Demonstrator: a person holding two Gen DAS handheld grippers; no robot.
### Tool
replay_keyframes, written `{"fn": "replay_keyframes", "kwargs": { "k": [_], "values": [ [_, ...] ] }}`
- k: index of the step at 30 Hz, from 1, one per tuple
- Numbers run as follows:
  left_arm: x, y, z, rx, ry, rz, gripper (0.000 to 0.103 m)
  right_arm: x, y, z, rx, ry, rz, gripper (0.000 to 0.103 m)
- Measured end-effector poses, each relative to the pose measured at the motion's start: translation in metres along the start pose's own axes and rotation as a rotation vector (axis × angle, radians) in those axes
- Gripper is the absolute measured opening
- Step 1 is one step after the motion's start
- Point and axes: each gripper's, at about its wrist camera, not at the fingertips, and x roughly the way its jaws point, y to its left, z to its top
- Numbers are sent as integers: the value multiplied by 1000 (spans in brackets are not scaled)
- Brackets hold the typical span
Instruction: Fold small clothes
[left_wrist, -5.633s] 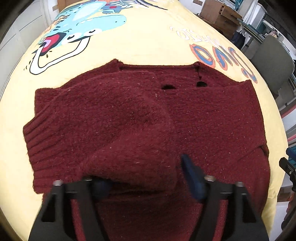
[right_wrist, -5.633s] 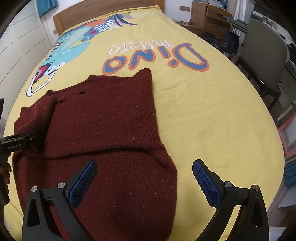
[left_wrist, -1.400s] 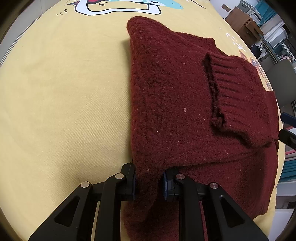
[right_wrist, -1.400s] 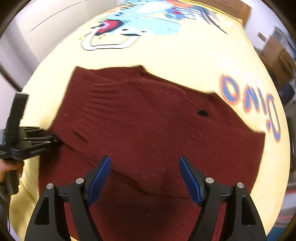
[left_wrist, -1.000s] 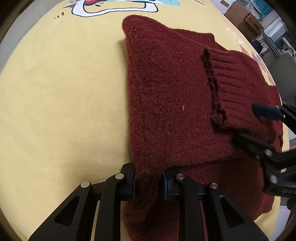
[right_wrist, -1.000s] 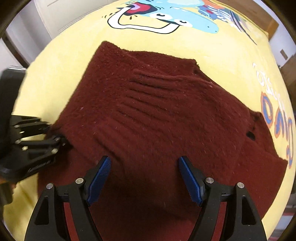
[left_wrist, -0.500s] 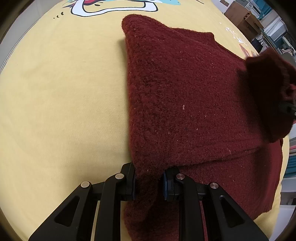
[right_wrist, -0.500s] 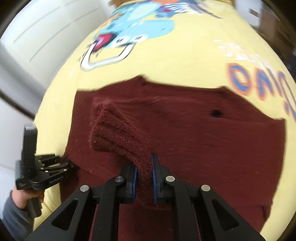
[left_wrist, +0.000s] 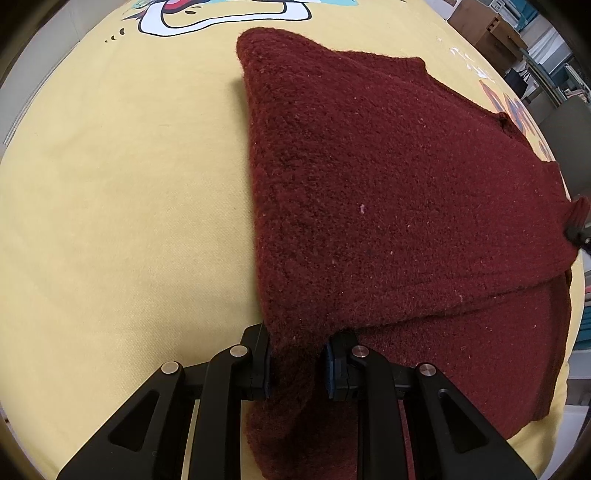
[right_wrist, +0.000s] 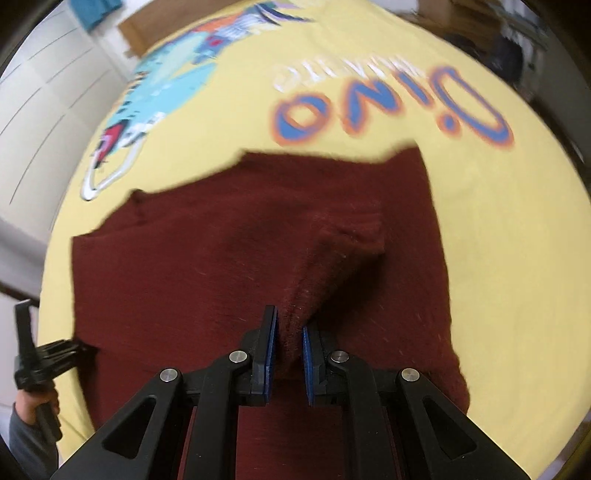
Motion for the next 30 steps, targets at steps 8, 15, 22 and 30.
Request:
{"fn": "replay_keyframes", "kwargs": {
  "k": [8, 15, 22, 30],
  "values": [
    [1, -4, -1, 24, -11, 24, 19, 18, -27, -16, 81, 21, 13, 14],
    [-13, -18, -11, 60, -42, 118, 70, 7, -24, -16, 11, -10, -97, 73],
    [-52, -23, -18, 41, -84, 136, 101, -34, -1, -21, -107, -114, -138, 93],
    [-75, -80, -2, 55, -255, 96, 102, -40, 61, -23, -239, -248, -89, 103]
  ]
}}
